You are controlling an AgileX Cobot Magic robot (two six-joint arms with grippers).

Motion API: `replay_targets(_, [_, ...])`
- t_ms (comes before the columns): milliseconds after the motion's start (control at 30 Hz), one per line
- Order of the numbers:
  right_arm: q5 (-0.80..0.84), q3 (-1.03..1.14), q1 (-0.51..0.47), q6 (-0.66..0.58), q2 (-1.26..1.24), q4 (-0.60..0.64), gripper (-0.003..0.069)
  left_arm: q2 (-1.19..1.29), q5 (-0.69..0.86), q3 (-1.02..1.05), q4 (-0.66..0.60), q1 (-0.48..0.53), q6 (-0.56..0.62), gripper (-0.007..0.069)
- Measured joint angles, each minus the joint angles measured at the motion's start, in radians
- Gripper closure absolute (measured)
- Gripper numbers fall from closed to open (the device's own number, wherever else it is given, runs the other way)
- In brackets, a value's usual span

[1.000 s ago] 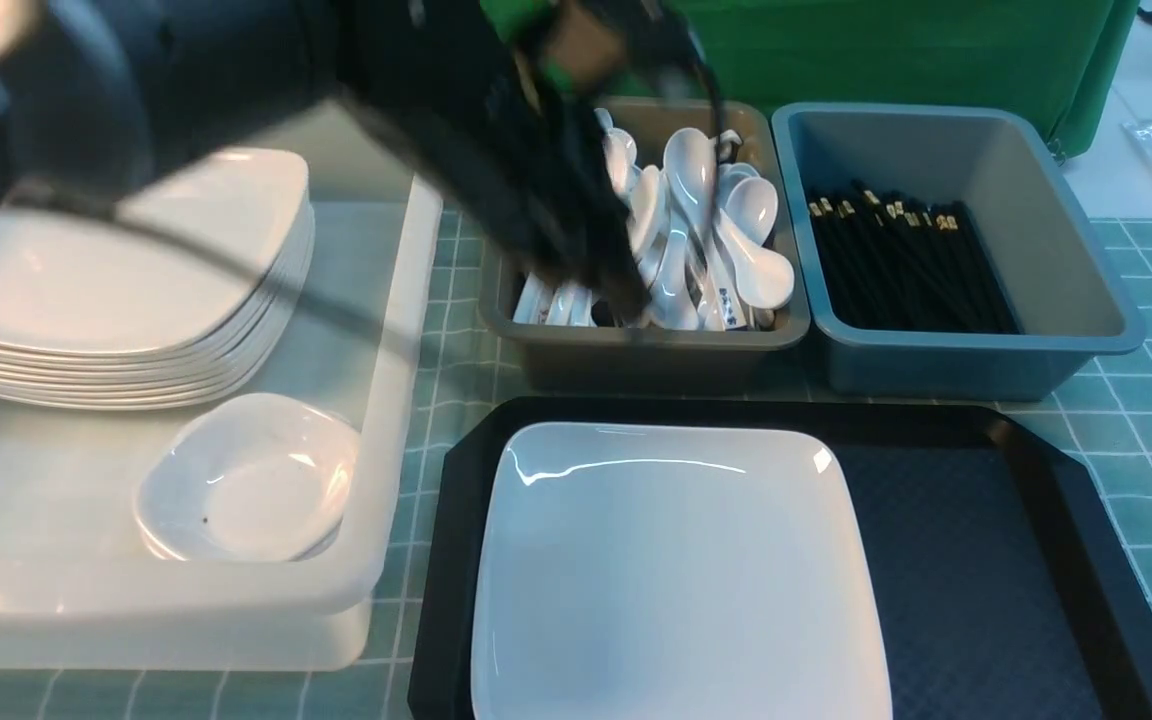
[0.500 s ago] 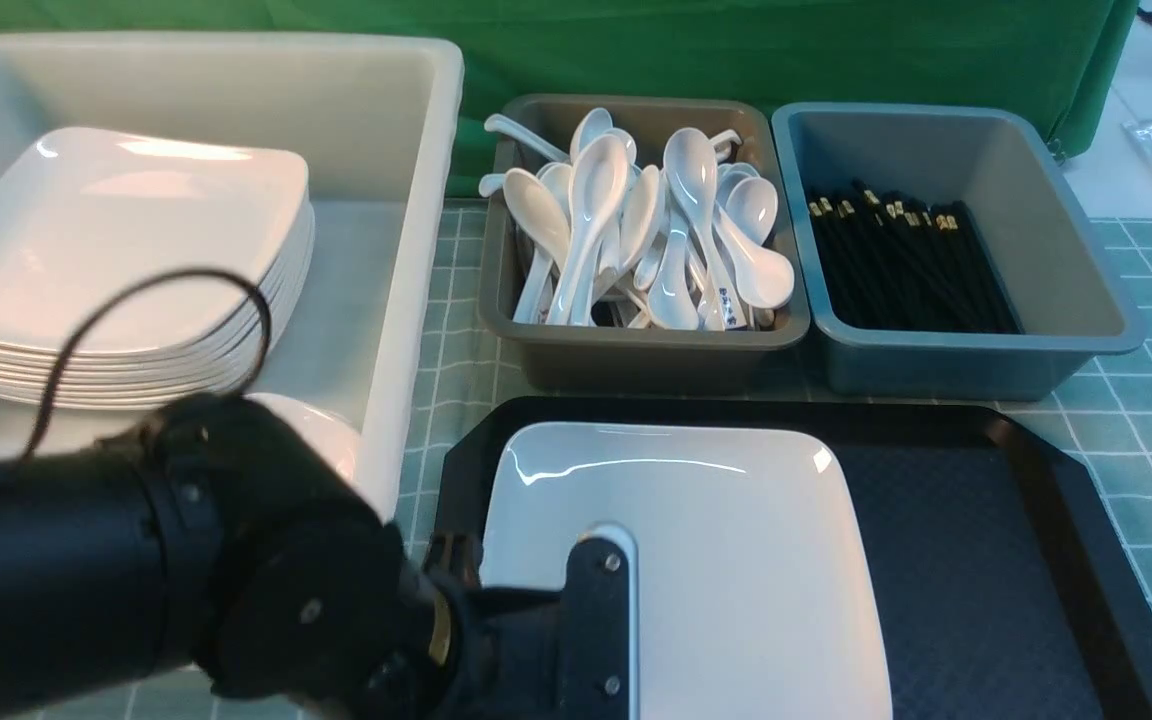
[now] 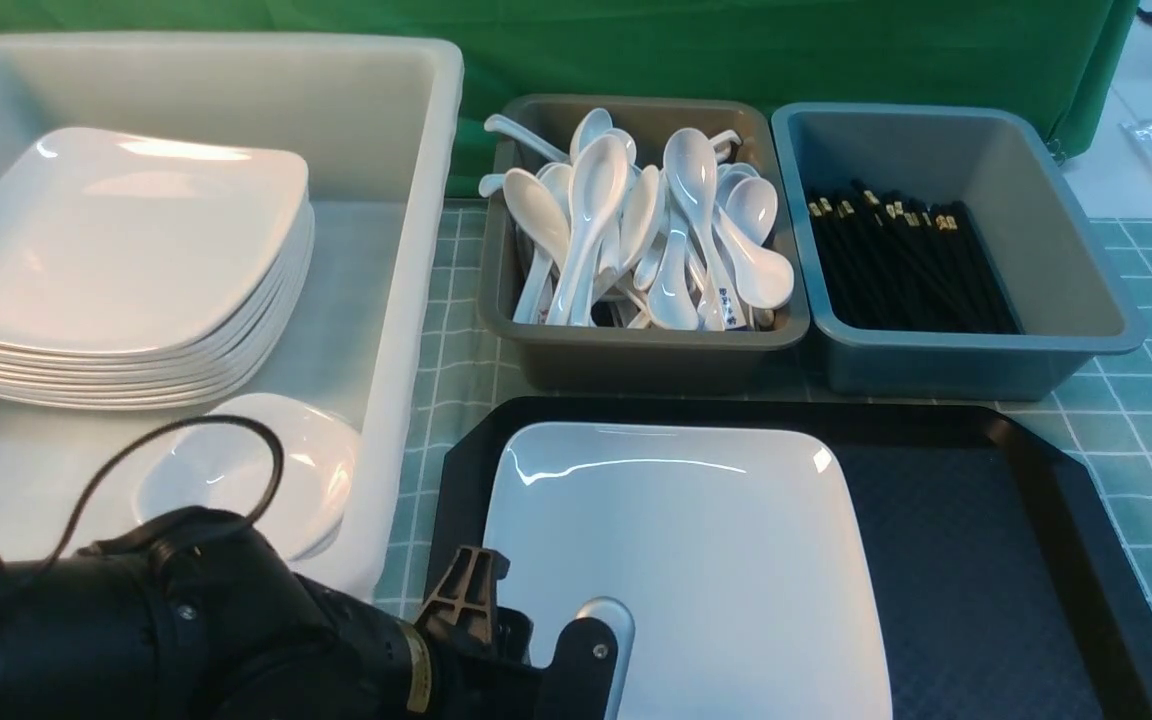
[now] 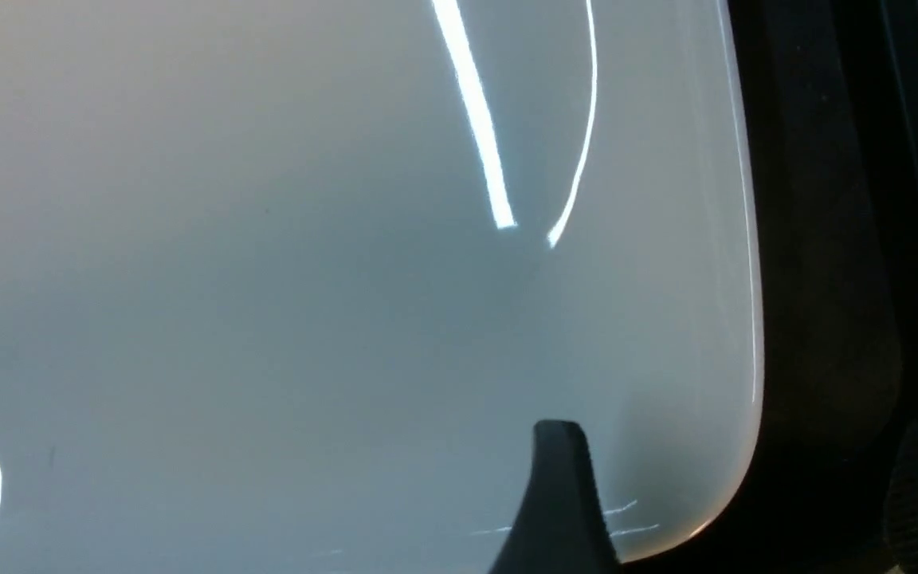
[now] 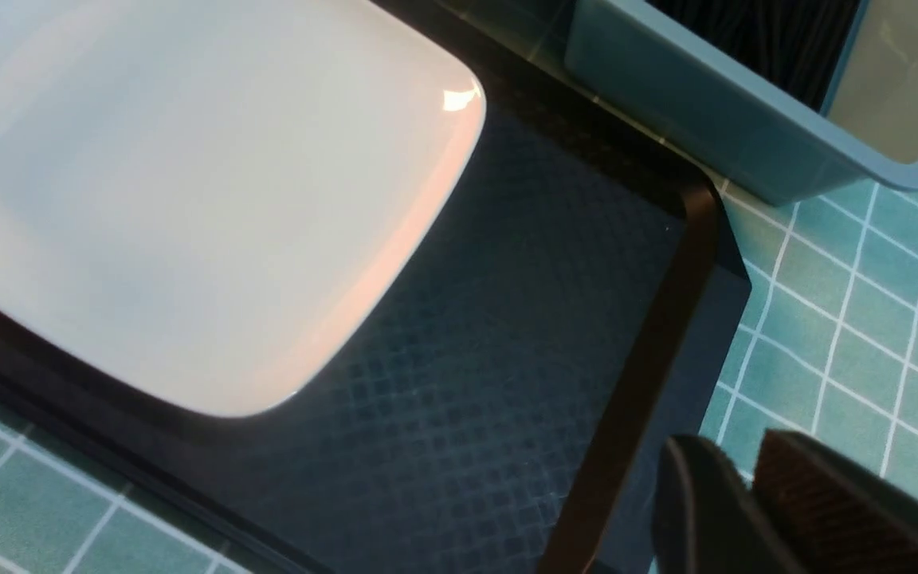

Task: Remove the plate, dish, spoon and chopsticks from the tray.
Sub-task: Use the left arm to grab a plate from the dinner plate, then use the left arm to put the plate into the large storage box on the left

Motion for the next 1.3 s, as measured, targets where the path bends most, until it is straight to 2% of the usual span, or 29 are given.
replay_targets(400, [0.0, 0.0, 0.0, 0.002, 0.0, 0.003, 0.0516, 0.122, -0.127, -0.002, 0.032, 0.021, 0.0, 0.0132])
replay_targets(533, [0.0, 0.0, 0.0, 0.002, 0.0, 0.003, 0.0516, 0.138, -0.149, -0.004, 0.035, 0.021, -0.001, 0.016])
replay_targets(633, [0.0, 0.0, 0.0, 0.002, 0.0, 0.004, 0.0513, 0.147, -0.156, -0.005, 0.035, 0.021, -0.039, 0.0242])
replay_targets(733, [0.0, 0.0, 0.0, 0.0, 0.0, 0.004, 0.0509, 0.152, -0.172, -0.005, 0.056, 0.018, -0.06, 0.0409])
replay_targets(967, [0.0, 0.0, 0.0, -0.001, 0.0, 0.004, 0.0503, 0.131, -0.154, -0.012, 0.073, -0.015, -0.061, 0.0445])
replay_targets(1167, [0.0, 0.0, 0.0, -0.001, 0.0, 0.004, 0.0499, -0.045, -0.106, -0.01, 0.056, -0.11, -0.143, 0.0566])
replay_targets(1300, [0.0, -0.006, 0.0, -0.001, 0.0, 0.005, 0.0499, -0.189, -0.02, -0.026, -0.003, -0.158, -0.159, 0.0598])
